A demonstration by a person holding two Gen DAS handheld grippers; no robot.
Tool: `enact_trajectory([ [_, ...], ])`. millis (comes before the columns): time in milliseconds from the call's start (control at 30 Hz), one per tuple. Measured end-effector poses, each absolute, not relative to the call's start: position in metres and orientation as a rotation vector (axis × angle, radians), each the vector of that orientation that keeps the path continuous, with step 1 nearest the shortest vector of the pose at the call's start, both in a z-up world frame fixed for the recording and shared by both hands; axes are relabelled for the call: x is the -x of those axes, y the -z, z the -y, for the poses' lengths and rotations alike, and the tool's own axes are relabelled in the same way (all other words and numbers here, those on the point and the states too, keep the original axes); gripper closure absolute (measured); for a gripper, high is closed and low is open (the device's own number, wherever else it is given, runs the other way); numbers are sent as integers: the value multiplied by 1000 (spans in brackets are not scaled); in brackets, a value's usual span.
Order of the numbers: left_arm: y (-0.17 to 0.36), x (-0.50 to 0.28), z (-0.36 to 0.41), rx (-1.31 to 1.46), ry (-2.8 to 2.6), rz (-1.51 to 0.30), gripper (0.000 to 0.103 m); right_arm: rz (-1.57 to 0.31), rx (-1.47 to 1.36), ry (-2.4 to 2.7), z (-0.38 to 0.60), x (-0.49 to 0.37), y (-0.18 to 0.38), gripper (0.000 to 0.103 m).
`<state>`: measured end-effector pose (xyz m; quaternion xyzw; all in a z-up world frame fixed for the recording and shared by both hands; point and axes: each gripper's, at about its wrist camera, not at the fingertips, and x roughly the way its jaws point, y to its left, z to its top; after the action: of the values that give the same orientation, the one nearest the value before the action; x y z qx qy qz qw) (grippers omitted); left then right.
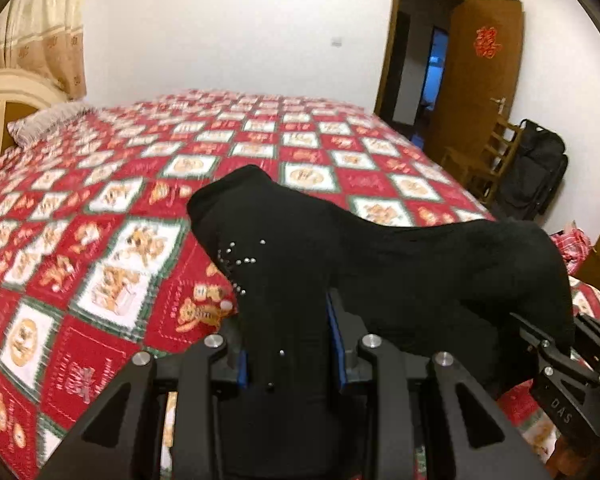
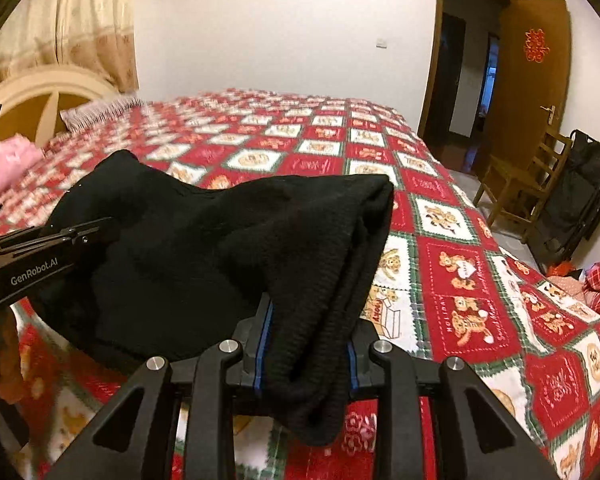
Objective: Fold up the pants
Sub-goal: 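Lower the folded pants onto the quilt and open both grippers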
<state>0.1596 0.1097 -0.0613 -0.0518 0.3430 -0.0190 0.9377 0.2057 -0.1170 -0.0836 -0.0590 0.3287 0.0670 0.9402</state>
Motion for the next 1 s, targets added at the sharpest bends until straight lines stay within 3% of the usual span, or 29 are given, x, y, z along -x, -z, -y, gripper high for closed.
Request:
enact_trajectory([
  [300,92,-172,-110,129,11,-789,67,-720,170,-83,117,-224,106,69],
  [367,92,-174,-111,124,14,-797,65,-725,172,-76,118,-225,107,63],
  [467,94,-176,-109,96,0,-812,55,-749,172,-46,119,-225,107,45],
  [533,92,-175,-111,75,-13,-816,41,-766,144,-41,122,-220,105,41],
  [633,86,-169,-113,18,-46,-813,31,-796,50,-18,133,-207,99,41],
  [867,67,-137,-100,-86,-56,-764,29,-837,-315,27,142,-145,92,40],
  [1000,50,-105,-84,-142,-13,-709,13,-844,-373,19,138,-116,92,40],
])
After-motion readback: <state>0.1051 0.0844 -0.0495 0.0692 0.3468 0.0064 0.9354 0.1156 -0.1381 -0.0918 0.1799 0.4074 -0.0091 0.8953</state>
